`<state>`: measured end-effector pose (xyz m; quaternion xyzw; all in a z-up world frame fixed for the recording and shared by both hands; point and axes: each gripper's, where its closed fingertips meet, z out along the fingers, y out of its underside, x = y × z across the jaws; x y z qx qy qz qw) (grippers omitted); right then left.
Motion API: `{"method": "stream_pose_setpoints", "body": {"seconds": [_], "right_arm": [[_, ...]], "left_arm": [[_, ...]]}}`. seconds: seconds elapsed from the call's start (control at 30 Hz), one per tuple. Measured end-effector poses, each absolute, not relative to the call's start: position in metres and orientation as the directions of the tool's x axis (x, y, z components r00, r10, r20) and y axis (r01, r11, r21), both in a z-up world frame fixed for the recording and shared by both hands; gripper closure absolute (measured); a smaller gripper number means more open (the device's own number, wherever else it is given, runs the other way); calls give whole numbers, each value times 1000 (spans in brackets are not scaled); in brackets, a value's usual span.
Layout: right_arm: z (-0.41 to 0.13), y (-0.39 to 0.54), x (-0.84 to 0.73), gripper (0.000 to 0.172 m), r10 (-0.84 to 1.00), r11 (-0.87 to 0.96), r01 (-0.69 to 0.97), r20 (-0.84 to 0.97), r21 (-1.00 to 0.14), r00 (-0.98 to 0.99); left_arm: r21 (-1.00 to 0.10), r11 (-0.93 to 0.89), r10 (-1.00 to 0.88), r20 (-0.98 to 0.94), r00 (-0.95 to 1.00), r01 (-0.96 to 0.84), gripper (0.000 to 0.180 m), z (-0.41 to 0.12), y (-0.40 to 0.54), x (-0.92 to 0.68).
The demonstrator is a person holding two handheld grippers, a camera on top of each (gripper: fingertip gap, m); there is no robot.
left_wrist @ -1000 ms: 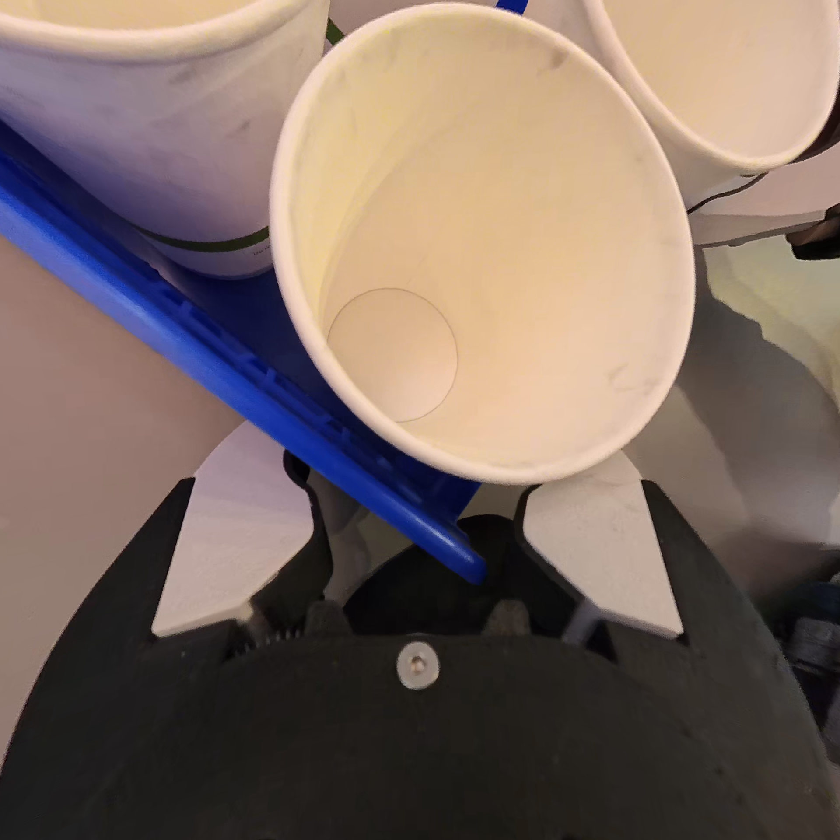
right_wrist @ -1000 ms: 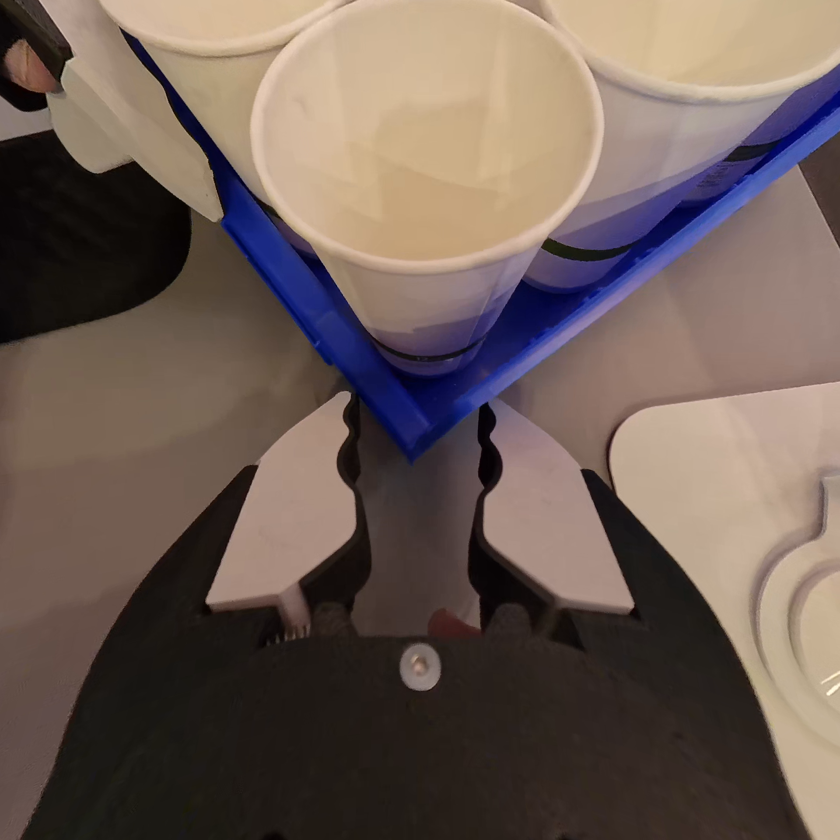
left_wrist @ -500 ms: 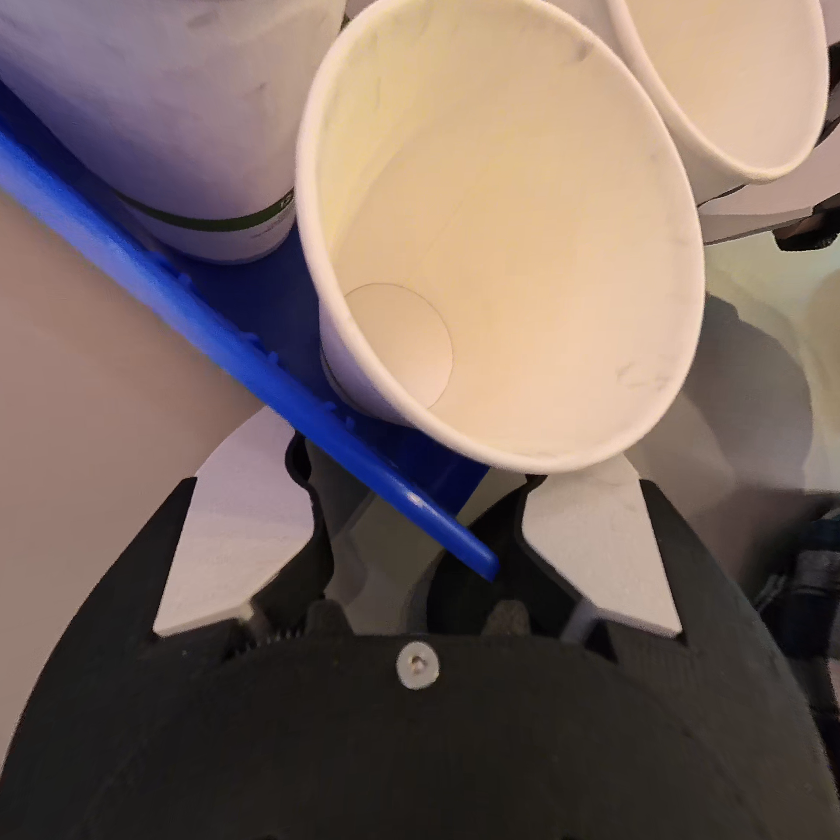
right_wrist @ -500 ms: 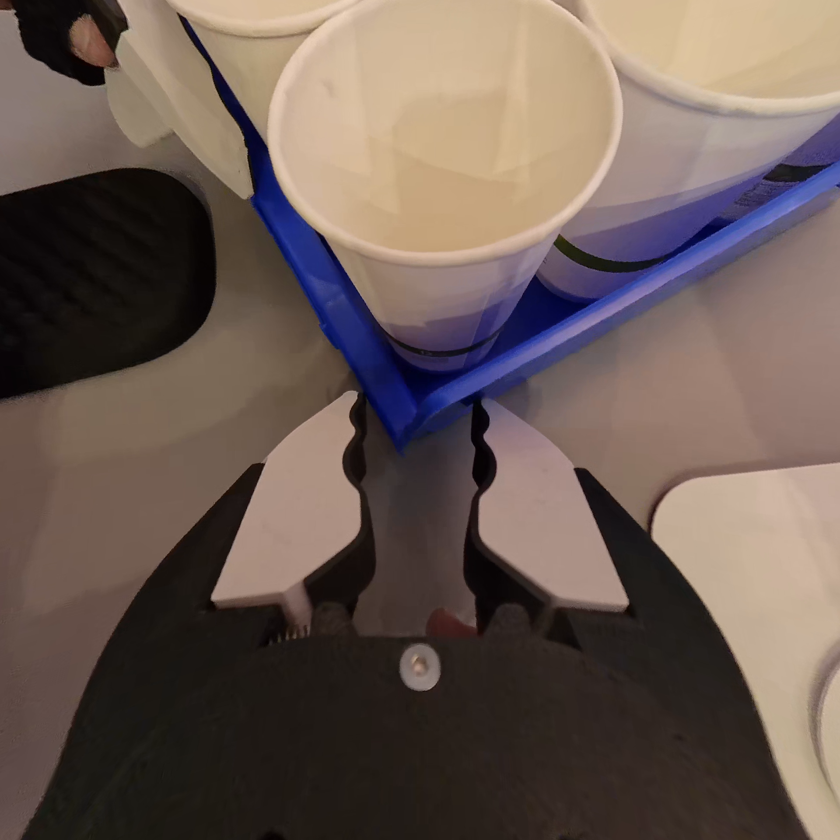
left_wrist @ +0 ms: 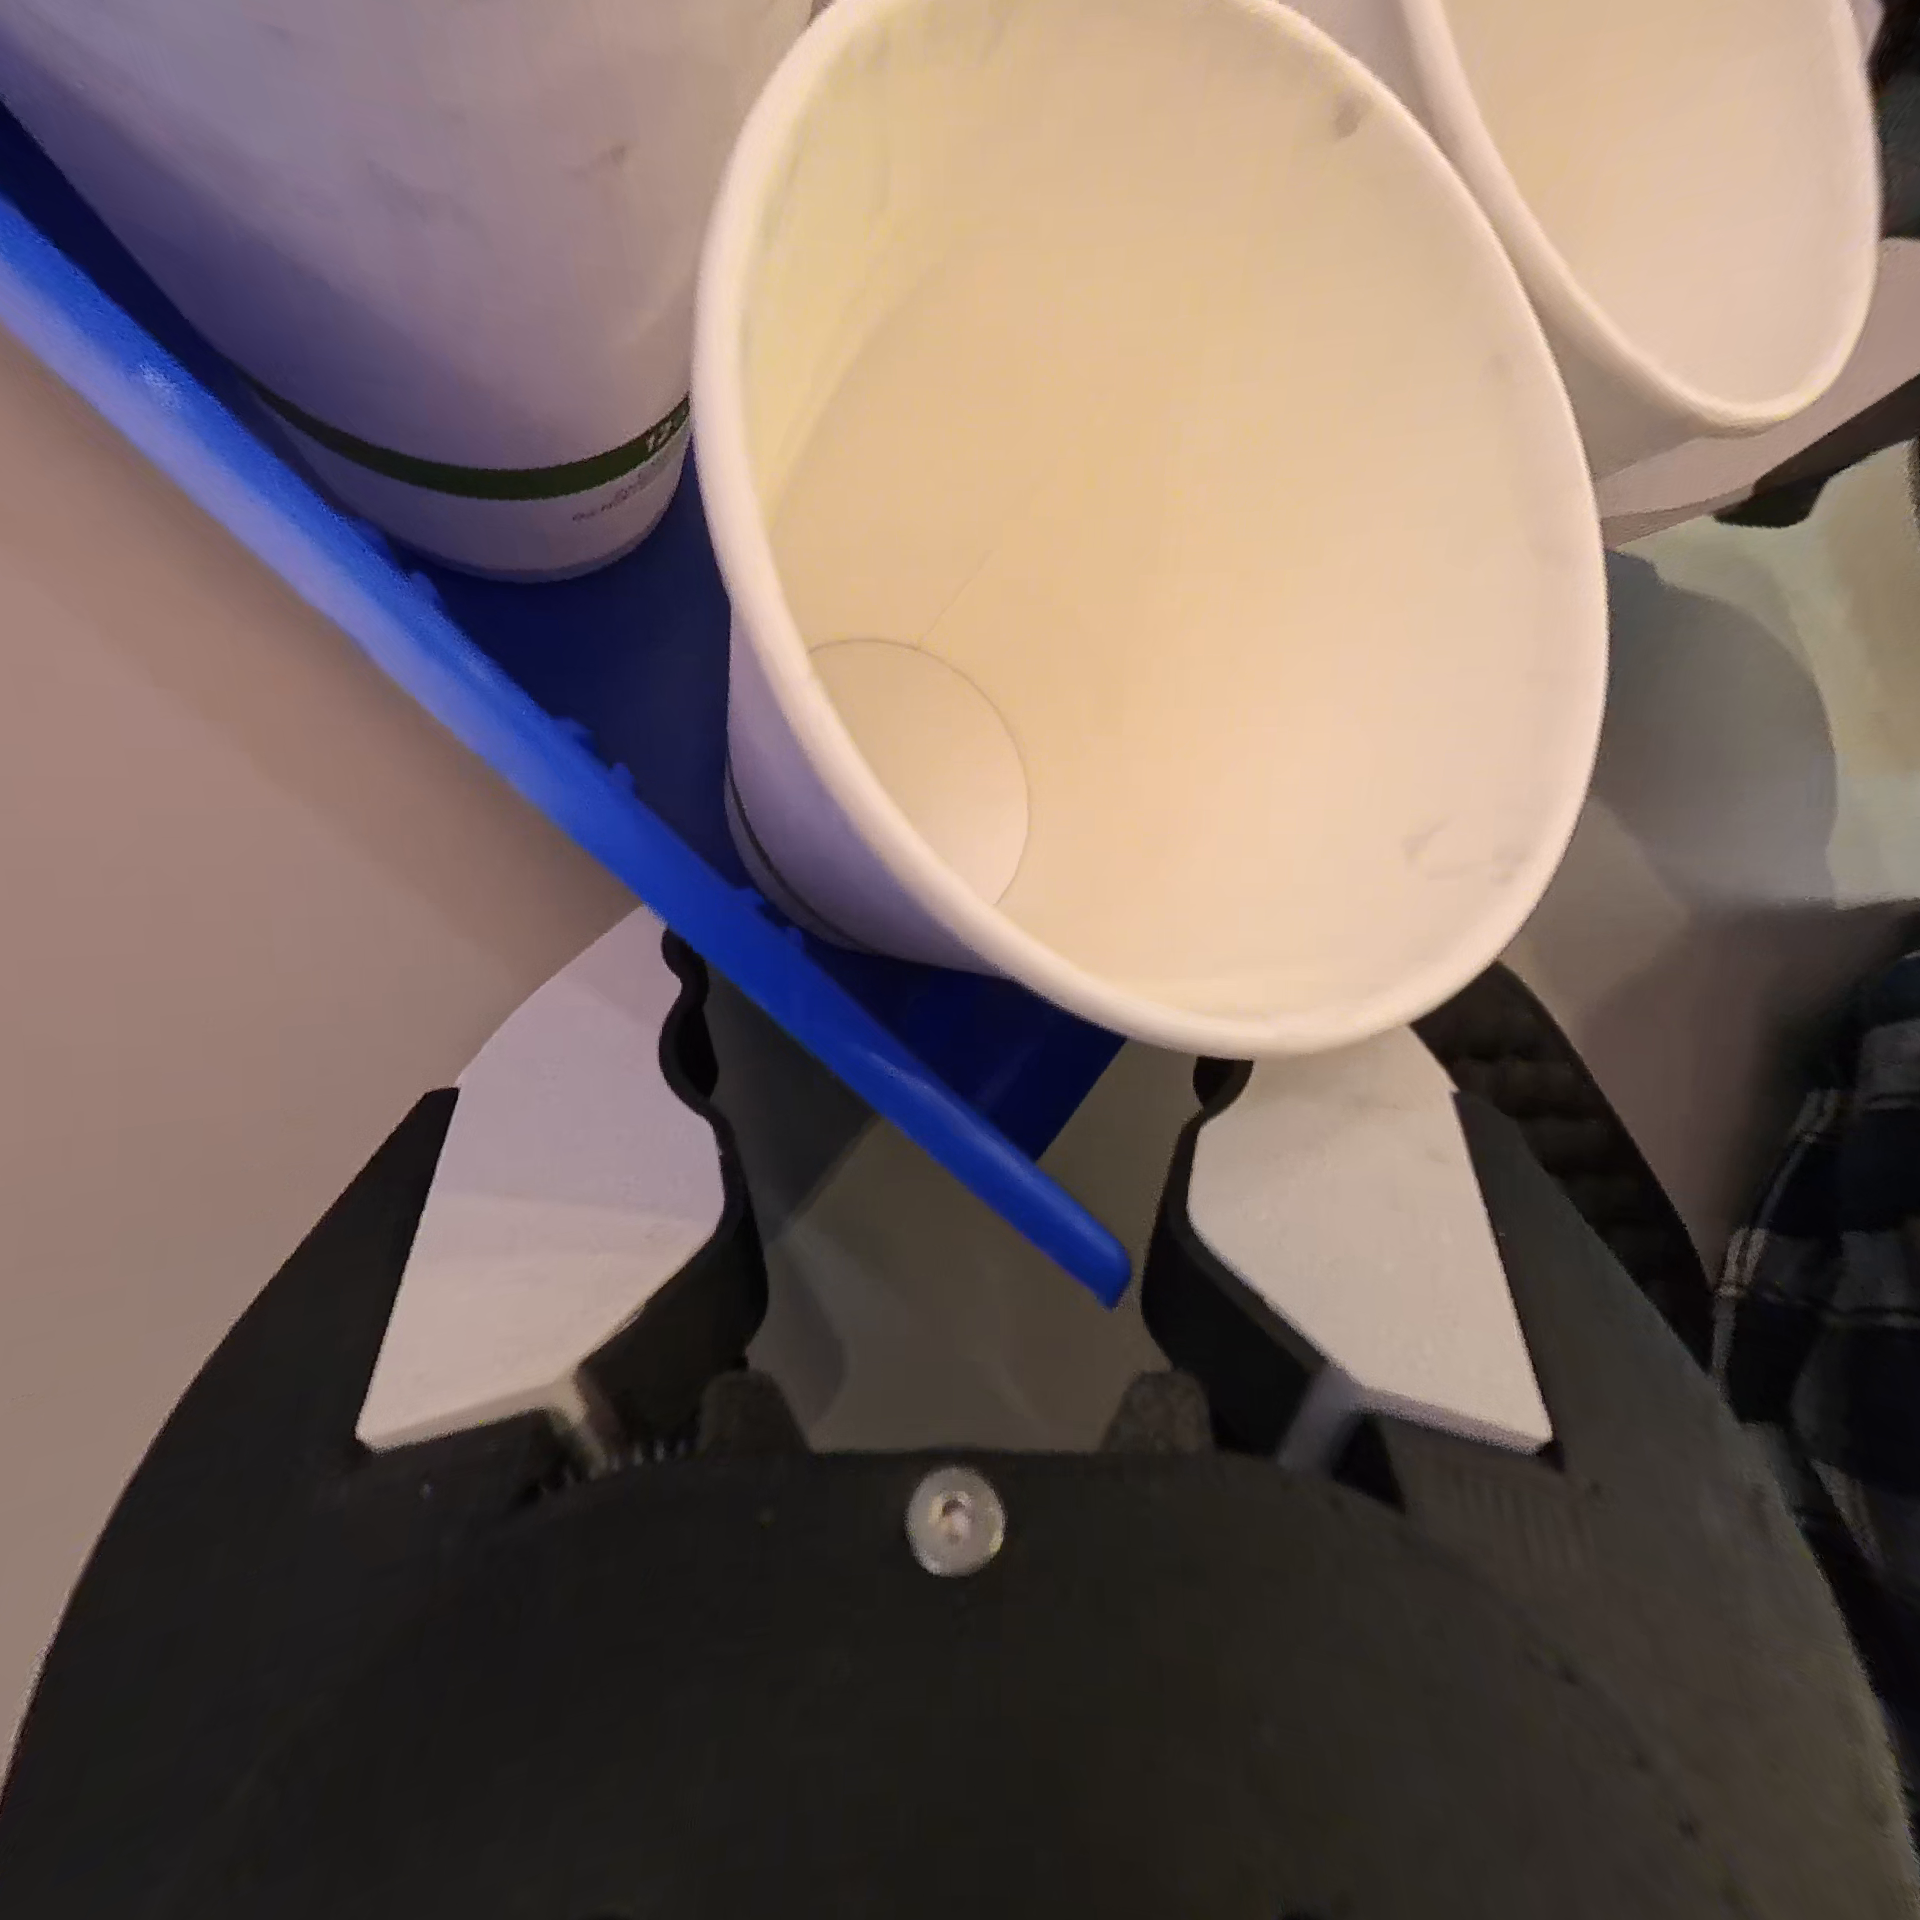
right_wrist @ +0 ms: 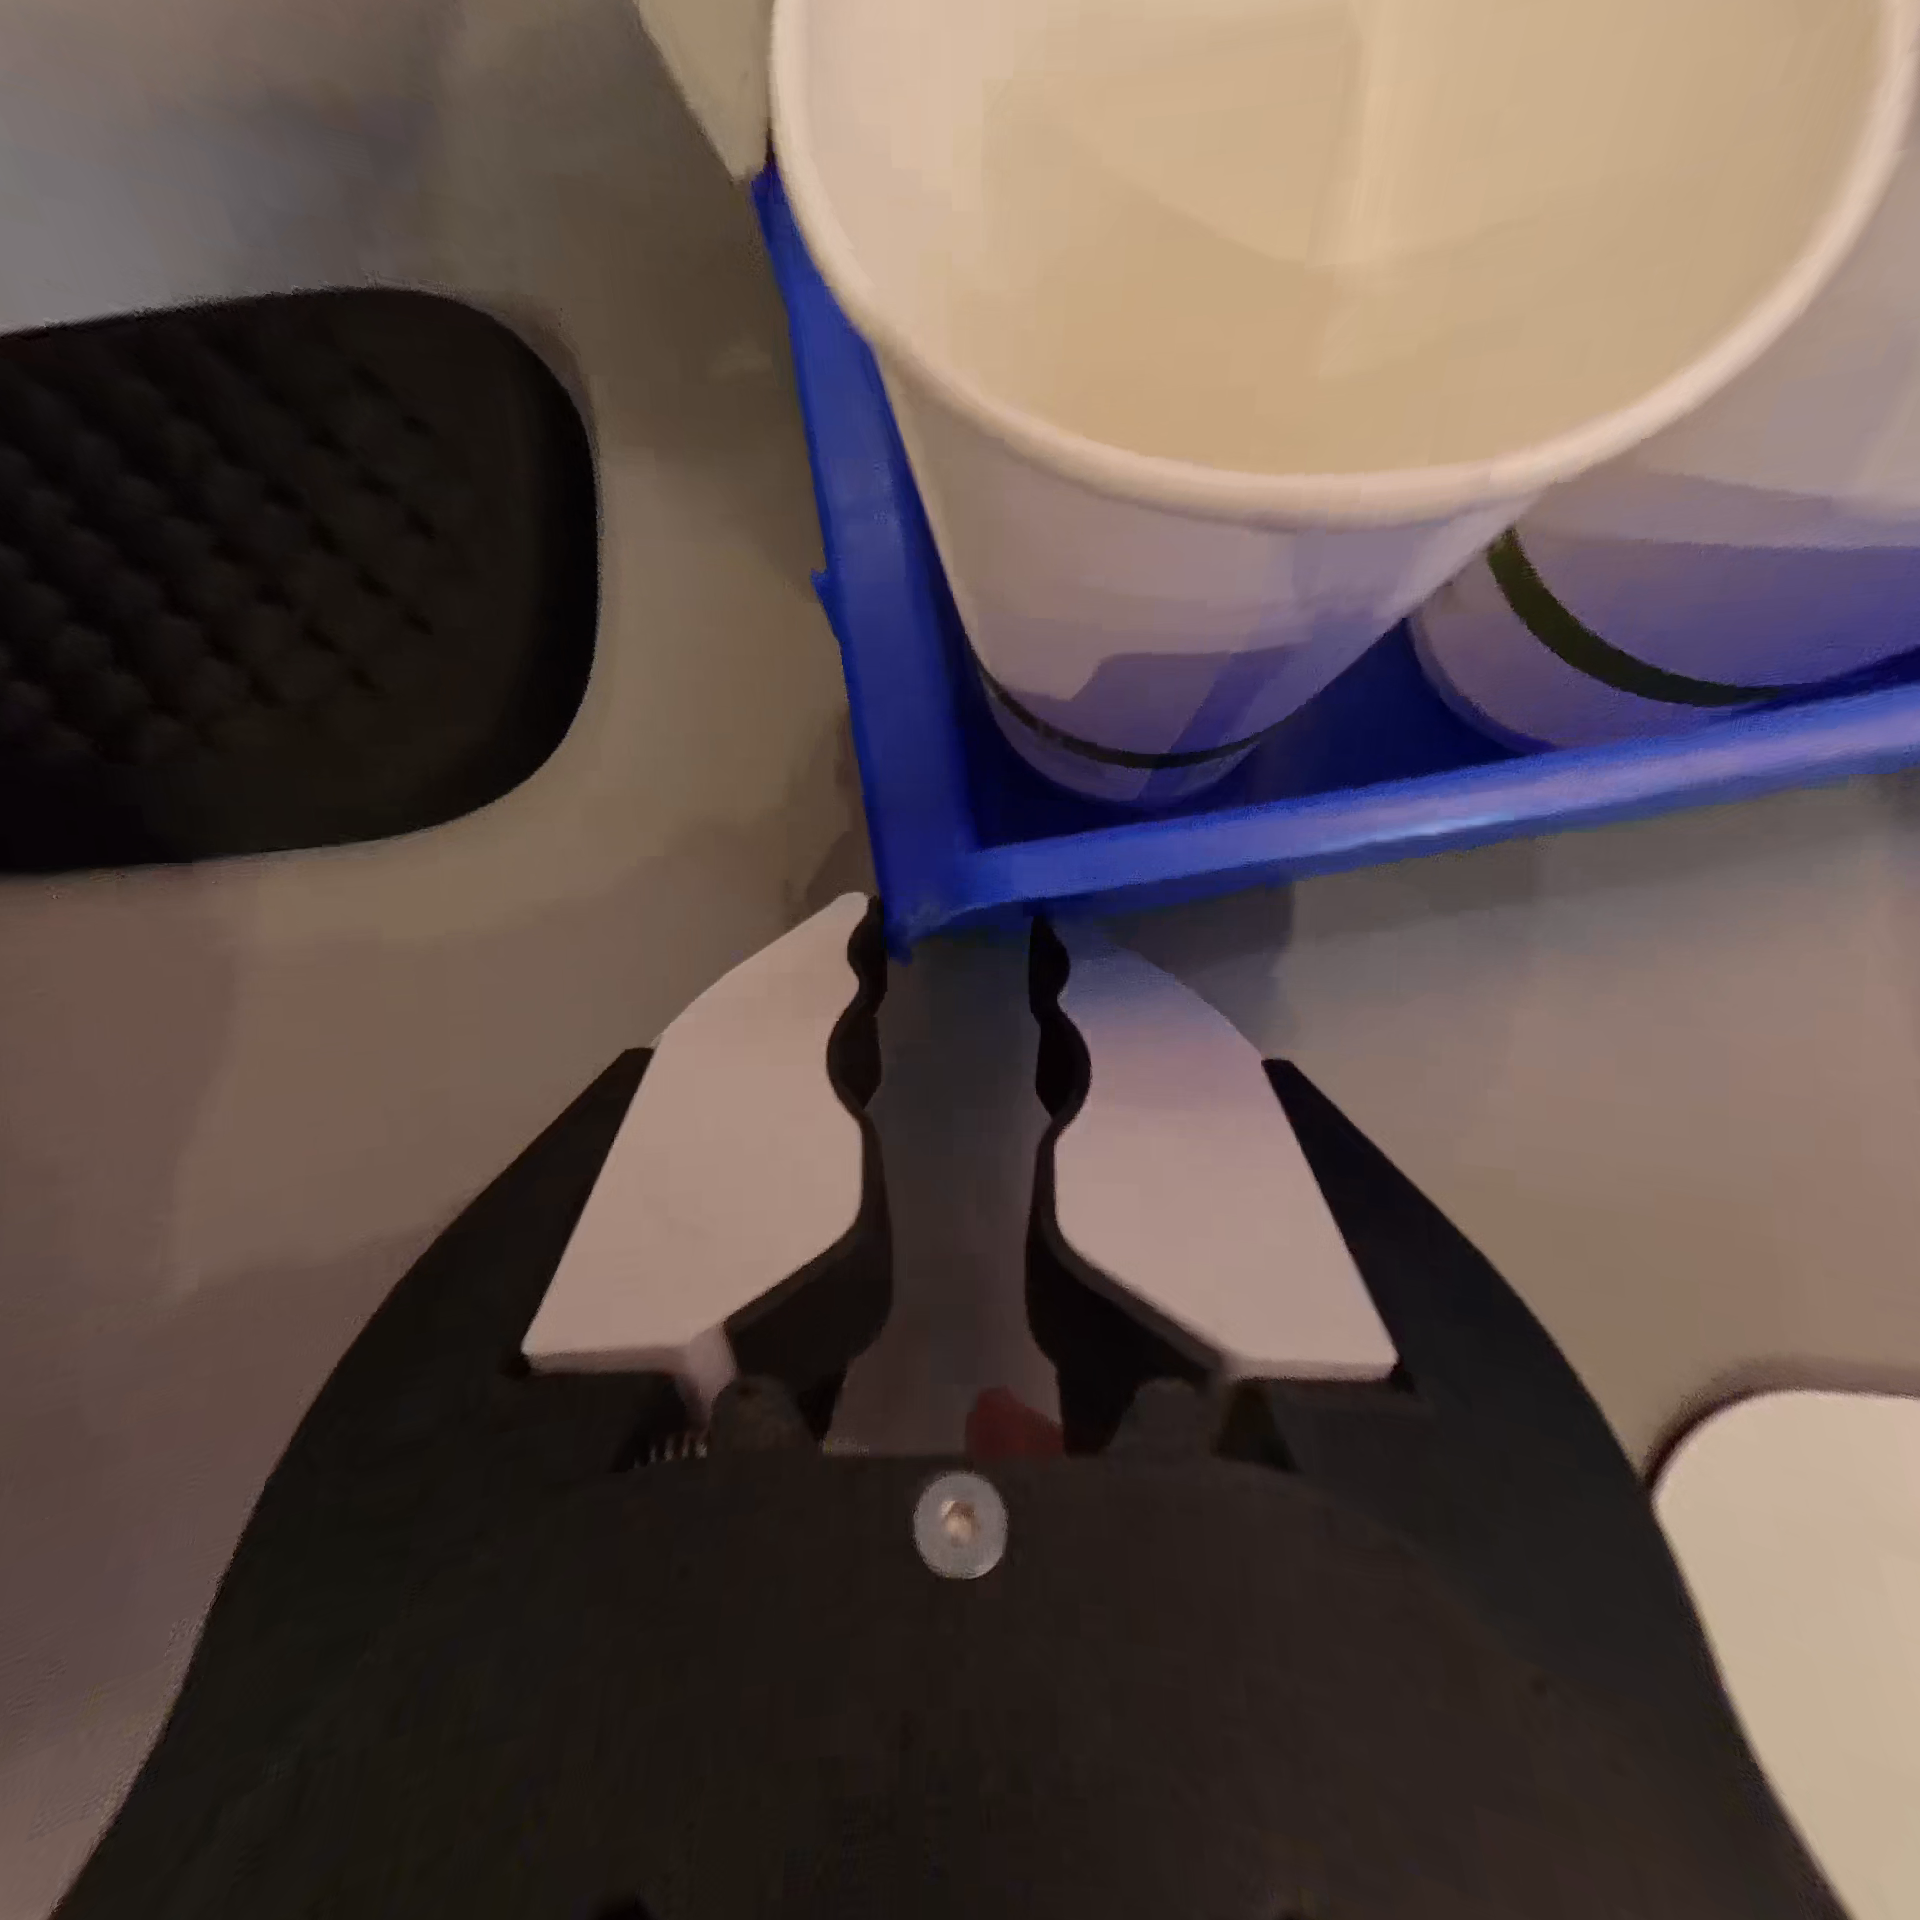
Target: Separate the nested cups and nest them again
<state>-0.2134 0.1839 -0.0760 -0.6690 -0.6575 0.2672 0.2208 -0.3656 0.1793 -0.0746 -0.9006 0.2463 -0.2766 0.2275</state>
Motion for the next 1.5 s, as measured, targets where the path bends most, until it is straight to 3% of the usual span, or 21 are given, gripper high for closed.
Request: {"method": "stream_pose_setpoints", "body": {"seconds": [0.77, 1.5], "right_arm": [[-77, 185, -271, 146, 997, -21, 775, -76, -631, -35], [-78, 237, -282, 147, 995, -96, 788, -81, -609, 58]], "left_arm": [[-496, -748, -651, 425, 629, -440, 94, -75, 212, -425], [-516, -778, -579, 368, 727, -358, 90, -79, 251, -431]]}}
